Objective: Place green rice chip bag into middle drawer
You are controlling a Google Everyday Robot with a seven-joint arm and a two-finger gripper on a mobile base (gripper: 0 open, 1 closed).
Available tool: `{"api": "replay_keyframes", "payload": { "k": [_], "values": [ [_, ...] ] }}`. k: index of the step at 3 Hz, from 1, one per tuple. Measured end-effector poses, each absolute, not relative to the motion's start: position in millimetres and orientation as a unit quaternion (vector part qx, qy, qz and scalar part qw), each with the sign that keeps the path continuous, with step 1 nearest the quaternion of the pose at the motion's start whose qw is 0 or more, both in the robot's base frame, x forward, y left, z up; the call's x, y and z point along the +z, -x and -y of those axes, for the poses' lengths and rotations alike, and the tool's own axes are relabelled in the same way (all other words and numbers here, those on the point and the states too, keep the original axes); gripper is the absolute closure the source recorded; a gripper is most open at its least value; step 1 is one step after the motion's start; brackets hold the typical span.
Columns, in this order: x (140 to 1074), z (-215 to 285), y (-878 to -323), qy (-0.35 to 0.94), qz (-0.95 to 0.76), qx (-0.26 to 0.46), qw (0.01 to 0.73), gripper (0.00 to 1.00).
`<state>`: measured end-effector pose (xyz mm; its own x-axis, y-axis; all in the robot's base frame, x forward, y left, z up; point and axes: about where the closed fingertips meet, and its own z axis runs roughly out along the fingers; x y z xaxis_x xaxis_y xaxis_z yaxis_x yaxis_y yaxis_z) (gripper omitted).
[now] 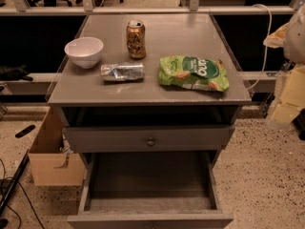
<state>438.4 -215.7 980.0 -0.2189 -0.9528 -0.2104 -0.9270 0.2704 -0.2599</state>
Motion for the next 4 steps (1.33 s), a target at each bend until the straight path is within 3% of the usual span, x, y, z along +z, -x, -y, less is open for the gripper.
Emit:
{"api": "replay_keyframes", "payload": {
  "k": [2, 4],
  "values": [
    [982, 215, -440, 0.608, -0.772, -0.035, 0.182, 0.0],
    [976, 216, -507, 0.633, -0.704, 0.054, 0.318, 0.0]
  ]
}}
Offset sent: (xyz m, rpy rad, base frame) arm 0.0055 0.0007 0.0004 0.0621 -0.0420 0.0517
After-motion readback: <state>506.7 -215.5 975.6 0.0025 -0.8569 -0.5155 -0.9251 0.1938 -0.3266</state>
